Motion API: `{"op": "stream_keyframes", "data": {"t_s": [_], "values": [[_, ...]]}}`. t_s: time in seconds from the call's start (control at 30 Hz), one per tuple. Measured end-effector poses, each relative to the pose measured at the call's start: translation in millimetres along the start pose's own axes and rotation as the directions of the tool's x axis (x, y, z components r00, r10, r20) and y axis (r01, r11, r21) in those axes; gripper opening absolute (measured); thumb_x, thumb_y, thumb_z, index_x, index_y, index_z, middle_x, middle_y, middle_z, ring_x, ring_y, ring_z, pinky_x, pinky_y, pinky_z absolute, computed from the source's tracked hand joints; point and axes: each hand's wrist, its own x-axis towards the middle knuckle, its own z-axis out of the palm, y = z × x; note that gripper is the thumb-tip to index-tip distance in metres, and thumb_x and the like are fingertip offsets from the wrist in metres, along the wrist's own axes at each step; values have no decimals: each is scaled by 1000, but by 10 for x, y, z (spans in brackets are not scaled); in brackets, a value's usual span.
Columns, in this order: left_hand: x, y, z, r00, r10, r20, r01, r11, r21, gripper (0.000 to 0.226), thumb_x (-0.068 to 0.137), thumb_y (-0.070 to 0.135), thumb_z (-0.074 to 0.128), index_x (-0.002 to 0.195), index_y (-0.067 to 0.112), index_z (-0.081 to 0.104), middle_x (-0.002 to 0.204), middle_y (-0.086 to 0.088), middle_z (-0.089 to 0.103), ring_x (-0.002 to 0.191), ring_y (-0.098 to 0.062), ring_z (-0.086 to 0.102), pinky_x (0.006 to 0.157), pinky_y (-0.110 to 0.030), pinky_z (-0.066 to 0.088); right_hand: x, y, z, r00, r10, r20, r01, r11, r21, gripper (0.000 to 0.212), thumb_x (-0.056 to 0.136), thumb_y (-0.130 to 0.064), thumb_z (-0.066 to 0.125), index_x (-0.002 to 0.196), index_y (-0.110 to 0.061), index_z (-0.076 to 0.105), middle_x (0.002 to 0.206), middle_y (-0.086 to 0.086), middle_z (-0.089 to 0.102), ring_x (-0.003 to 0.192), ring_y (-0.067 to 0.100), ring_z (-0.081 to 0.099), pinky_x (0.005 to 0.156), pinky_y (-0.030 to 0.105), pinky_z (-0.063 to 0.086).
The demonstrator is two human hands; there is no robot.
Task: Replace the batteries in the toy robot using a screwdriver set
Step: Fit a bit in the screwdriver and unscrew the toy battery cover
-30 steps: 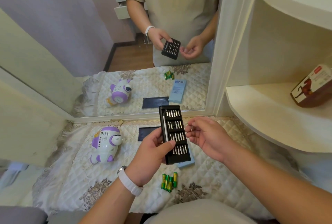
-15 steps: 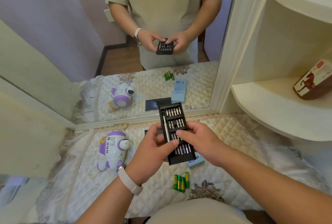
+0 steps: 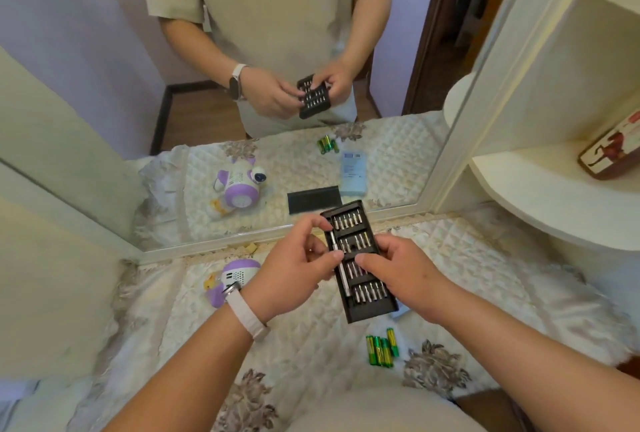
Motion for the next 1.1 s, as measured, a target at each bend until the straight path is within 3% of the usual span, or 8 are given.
{"op": "stream_keyframes", "data": {"t_s": [0.1, 0.27, 0.47, 0.63, 0.8, 0.93, 1.1], "values": [[12, -85, -126, 997, 54, 50, -60, 988, 139, 31, 91, 19, 69, 101, 38, 47, 71, 4, 62, 63, -9, 63, 55, -23, 47, -9, 44, 112, 999, 0, -44, -2, 999, -42, 10, 91, -8, 61, 91, -14, 69, 79, 5, 74, 69, 15, 71, 62, 27, 57], [46, -163, -205, 988, 114, 107, -140, 949, 282, 24, 92, 25, 68, 98, 36, 47, 72, 2, 66, 69, -22, 65, 72, -47, 55, -19, 114, 212, 996, -5, -88, 2, 999, -40, 7, 91, -10, 62, 93, -9, 68, 85, 23, 70, 72, 23, 69, 72, 43, 58], [50, -109, -219, 981, 158, 110, -191, 881, 432, 21, 95, 36, 62, 110, 36, 48, 78, 6, 64, 69, -14, 63, 69, -41, 55, 41, 111, 207, 988, -36, -150, 23, 996, -85, 8, 90, -12, 63, 95, -8, 68, 87, 22, 70, 77, 30, 71, 76, 49, 58], [57, -104, -253, 955, 242, 171, -291, 661, 692, 33, 96, 46, 54, 123, 31, 44, 82, 7, 64, 71, -14, 60, 63, -36, 50, 88, 128, 202, 990, -28, -138, 11, 992, -125, 8, 90, -14, 63, 95, -11, 68, 86, 19, 70, 77, 30, 72, 75, 50, 59], [80, -116, -249, 976, 134, 170, -204, 835, 511, 27, 95, 39, 61, 114, 32, 43, 72, 6, 61, 62, -7, 56, 62, -30, 47, 144, 157, 189, 990, -37, -136, 20, 992, -123, 6, 89, -15, 64, 93, -12, 68, 88, 23, 69, 79, 34, 71, 76, 54, 57], [67, -157, -256, 995, 96, 38, -102, 980, 174, 27, 91, 24, 70, 97, 32, 45, 67, 8, 57, 57, -5, 51, 63, -32, 48, 240, 220, 258, 986, -45, -160, 29, 995, -99, 8, 88, -18, 66, 91, -11, 68, 90, 29, 65, 82, 42, 67, 75, 59, 56], [-40, -236, -203, 989, 38, -143, -60, 986, -153, 27, 89, 2, 68, 91, 21, 49, 74, 8, 59, 67, -8, 55, 62, -24, 49, 358, 281, 365, 984, -23, -178, 15, 999, -49, 7, 89, -17, 65, 91, -12, 68, 88, 20, 71, 79, 33, 71, 76, 54, 58]]}}
